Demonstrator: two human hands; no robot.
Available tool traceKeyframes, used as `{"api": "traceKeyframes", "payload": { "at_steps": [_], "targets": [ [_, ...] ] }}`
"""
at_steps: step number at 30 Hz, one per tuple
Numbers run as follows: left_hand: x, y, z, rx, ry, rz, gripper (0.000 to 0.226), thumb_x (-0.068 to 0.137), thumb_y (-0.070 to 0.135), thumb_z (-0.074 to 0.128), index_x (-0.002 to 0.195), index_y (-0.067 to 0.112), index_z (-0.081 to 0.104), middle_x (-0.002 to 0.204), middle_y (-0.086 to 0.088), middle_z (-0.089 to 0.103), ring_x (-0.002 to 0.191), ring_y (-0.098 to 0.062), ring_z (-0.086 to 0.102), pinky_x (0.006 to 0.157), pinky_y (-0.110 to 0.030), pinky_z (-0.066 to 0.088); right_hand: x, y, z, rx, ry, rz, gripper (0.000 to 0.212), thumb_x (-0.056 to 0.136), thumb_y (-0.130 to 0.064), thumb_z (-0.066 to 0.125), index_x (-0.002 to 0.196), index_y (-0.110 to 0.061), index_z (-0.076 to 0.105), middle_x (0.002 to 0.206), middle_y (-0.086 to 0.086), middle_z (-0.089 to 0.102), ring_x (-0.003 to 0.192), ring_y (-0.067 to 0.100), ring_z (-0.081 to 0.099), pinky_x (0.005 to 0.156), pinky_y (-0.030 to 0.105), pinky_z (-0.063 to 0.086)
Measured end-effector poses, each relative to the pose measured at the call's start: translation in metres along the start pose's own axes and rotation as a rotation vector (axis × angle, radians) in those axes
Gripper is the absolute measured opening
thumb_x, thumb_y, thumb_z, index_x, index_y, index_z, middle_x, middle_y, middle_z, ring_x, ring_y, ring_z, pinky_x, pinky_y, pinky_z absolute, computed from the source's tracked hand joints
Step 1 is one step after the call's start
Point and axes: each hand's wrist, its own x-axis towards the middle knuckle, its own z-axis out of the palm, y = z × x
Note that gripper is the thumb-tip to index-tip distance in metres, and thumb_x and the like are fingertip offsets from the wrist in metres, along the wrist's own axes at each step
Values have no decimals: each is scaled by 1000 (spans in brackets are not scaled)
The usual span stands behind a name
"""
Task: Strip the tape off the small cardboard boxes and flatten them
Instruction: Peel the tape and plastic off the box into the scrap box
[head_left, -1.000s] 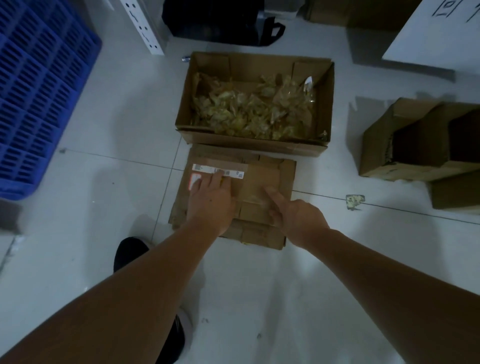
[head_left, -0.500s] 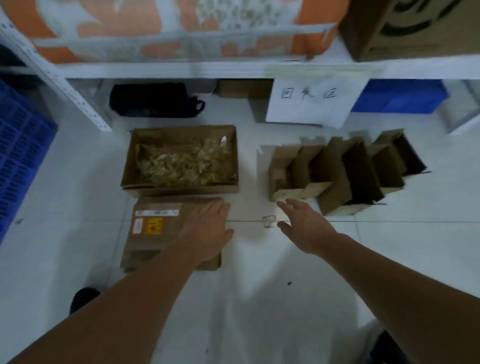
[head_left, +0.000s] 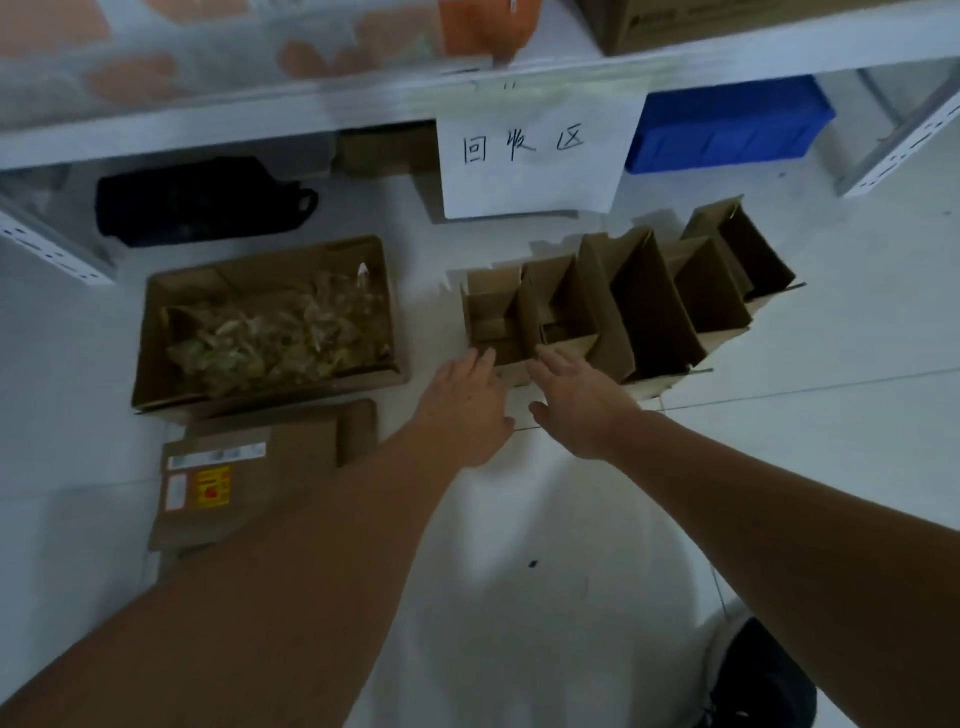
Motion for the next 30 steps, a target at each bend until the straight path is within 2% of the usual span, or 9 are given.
{"api": "traceKeyframes", "payload": {
  "at_steps": [3, 5, 8, 13, 17, 21, 25, 27, 30],
  "targets": [
    [16, -8, 19, 40, -26, 24, 65, 107, 45, 42, 162, 11, 28, 173, -11, 4, 159, -30, 2, 128, -46, 5, 35, -9, 12, -102, -1, -70, 65, 108, -34, 40, 161, -11, 11, 170, 9, 7, 157, 26, 5, 127, 43, 16],
    [21, -11, 30, 23, -2, 42, 70, 106, 43, 45, 163, 9, 22, 171, -12, 13, 158, -30, 9, 128, -46, 6, 48, -14, 21, -234, 21, -93, 64, 104, -30, 49, 159, -11, 23, 165, 10, 25, 153, 28, 21, 123, 43, 26],
    [17, -13, 38, -23, 127, 92, 60, 102, 37, 49, 156, 12, 37, 156, -8, 38, 145, -25, 33, 124, -44, 20, 53, -19, 27, -391, 61, -27, 44, 93, -24, 64, 134, -16, 52, 131, 5, 59, 125, 26, 50, 107, 40, 41],
    [-28, -14, 35, -60, 150, 152, 56, 103, 39, 51, 153, 15, 41, 155, -4, 41, 146, -22, 34, 127, -46, 14, 26, -31, 26, -352, 80, 18, 20, 94, -22, 63, 113, -24, 60, 106, -3, 67, 101, 18, 59, 97, 35, 47],
    [-86, -12, 11, -124, 193, 134, 48, 102, 31, 54, 146, 16, 40, 146, -6, 50, 140, -23, 43, 127, -40, 14, -31, -54, 2, -286, 111, -36, 25, 90, -24, 69, 114, -27, 59, 109, -8, 65, 104, 12, 60, 99, 31, 45],
    [-160, -1, -29, -55, 233, 100, 56, 100, 27, 58, 149, 13, 36, 149, -9, 49, 142, -26, 42, 129, -42, 13, -106, -85, -34, -203, 165, -81, 43, 82, -30, 79, 119, -28, 57, 116, -9, 64, 110, 11, 60, 98, 31, 46],
    [-241, 13, -73, 96, 401, 93, 38, 98, 26, 57, 136, 19, 55, 135, -2, 61, 133, -23, 50, 127, -47, 19, -193, -112, -77, -170, 421, -219, 38, 74, -20, 82, 110, -16, 69, 108, 3, 73, 102, 23, 69, 81, 39, 56],
    [-281, 25, -96, 116, 479, 88, 35, 99, 23, 55, 133, 20, 59, 131, 0, 63, 134, -23, 48, 129, -48, 14, -234, -124, -96, -167, 549, -282, 36, 80, -16, 71, 116, -12, 72, 116, 10, 74, 110, 28, 70, 83, 44, 57],
    [-338, 43, -130, 159, 585, 111, 36, 98, 25, 60, 134, 25, 60, 130, 5, 63, 133, -20, 49, 129, -45, 13, -289, -136, -118, -169, 664, -319, 49, 81, -11, 74, 130, -13, 67, 134, 10, 66, 127, 27, 62, 94, 47, 56]
  ]
}}
